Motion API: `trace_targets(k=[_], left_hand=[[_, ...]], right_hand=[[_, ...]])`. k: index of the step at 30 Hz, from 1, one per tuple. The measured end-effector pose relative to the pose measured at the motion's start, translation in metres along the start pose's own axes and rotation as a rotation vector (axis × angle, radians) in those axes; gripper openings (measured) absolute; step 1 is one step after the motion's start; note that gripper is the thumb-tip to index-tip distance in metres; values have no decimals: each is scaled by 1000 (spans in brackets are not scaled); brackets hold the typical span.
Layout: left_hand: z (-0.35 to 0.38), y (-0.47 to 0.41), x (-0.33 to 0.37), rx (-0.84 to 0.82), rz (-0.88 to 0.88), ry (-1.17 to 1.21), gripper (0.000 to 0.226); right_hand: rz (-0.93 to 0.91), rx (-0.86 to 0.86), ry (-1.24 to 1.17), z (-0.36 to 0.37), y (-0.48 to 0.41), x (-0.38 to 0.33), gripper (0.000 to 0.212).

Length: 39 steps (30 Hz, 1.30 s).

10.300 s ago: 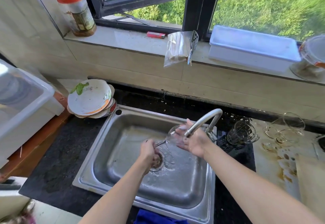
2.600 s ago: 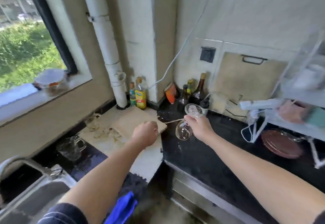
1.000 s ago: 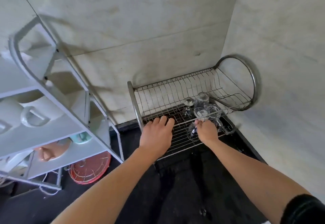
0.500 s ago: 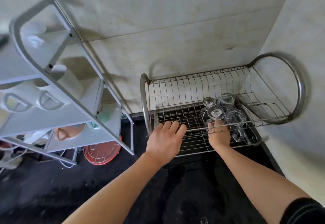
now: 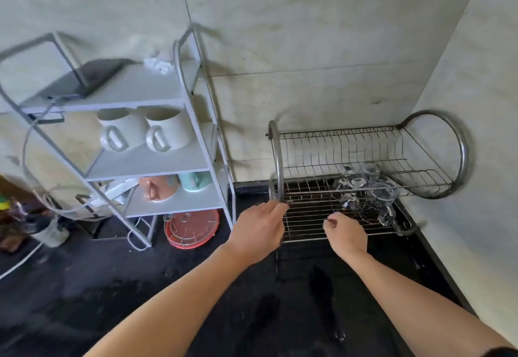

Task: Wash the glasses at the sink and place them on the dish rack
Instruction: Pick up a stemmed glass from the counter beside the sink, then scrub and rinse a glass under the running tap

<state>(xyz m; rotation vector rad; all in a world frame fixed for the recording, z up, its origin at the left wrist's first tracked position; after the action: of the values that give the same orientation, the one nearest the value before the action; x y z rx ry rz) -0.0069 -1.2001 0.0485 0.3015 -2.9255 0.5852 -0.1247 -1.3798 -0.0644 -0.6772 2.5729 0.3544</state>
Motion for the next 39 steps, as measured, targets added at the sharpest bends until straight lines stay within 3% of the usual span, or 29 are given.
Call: trace_targets(k=[4,12,25,31,39], left_hand=[[-42,88,-64,-108,-214,-81,35],[-153,282,-165,-78,-676,-219,21],[-281,579,-256,133,-1315,-332,23],[-317,691,-277,201,-1614,-390,27],[-337,811,-264,271,-1924,-367,24]], right_hand=[[-134,-41,20,35,65,-72,23],[-582,-182,-18,129,194,-277,22],[-1134,-532,41,299,388,-555,27],[-1322,-713,56,376,480,-645,27],[-1564,-880,156,442,607,-707,17]])
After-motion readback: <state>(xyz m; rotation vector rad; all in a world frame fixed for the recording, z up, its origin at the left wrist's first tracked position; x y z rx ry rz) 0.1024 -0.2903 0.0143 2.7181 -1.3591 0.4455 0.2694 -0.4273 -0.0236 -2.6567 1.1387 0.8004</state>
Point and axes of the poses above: each hand's wrist, its own y-axis away from the middle knuckle, its own z-axis out of the palm, x = y × z, the point moved 6 cm from there along -y, towards the middle knuckle, and after that the axes turned 1 degree about x, right-handed, at the moved point
